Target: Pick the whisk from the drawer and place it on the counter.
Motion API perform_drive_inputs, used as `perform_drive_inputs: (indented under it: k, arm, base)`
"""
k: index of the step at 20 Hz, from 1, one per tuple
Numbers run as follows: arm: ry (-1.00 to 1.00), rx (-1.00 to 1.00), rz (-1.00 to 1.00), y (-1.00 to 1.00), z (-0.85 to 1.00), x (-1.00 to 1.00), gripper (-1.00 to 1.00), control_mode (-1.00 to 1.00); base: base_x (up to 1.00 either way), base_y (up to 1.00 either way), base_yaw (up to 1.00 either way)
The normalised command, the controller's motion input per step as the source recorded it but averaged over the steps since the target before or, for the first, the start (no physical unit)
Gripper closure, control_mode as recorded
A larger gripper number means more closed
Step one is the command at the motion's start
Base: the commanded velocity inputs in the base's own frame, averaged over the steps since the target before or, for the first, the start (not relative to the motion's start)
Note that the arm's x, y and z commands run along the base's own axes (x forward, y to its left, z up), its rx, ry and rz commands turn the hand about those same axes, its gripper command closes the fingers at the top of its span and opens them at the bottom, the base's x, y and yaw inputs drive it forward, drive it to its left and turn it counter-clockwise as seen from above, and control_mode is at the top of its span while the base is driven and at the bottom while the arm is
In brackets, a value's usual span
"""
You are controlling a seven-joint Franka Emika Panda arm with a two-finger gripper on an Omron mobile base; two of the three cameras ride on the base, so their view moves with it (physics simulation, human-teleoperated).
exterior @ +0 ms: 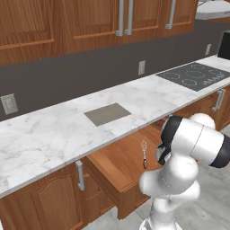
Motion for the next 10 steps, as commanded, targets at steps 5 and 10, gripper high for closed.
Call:
perform_drive_inputs:
  k: [5, 10]
  arm:
    - [-0.16, 0.06, -0.02, -0.48, 0.95, -0.51, -1.00, -1.00]
    - [-0.01, 0.00, 0.04, -0.10, 1.00, 0.03, -1.00, -1.00]
  base:
    - [0.00, 0.00, 0.00]
    - [0.00, 0.00, 0.00]
